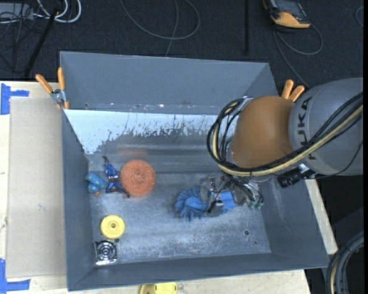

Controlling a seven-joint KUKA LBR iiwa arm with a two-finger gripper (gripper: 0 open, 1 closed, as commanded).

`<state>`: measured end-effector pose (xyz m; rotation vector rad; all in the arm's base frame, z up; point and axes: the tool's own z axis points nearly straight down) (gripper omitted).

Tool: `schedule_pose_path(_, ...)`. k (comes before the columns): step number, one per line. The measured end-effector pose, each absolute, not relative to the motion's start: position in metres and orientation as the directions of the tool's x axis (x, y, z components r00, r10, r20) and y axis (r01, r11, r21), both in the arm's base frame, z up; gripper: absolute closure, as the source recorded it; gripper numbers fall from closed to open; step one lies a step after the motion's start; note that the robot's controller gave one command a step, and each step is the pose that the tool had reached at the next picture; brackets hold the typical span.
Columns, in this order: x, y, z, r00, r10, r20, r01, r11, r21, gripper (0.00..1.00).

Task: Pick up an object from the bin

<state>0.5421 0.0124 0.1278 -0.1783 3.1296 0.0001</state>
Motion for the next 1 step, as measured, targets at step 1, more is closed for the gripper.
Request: schedule_pose_path(1,0.5252,0.0031,0.2508,-0.988,-0.156,-0.003,-0.156,0.988,0.0,1.0)
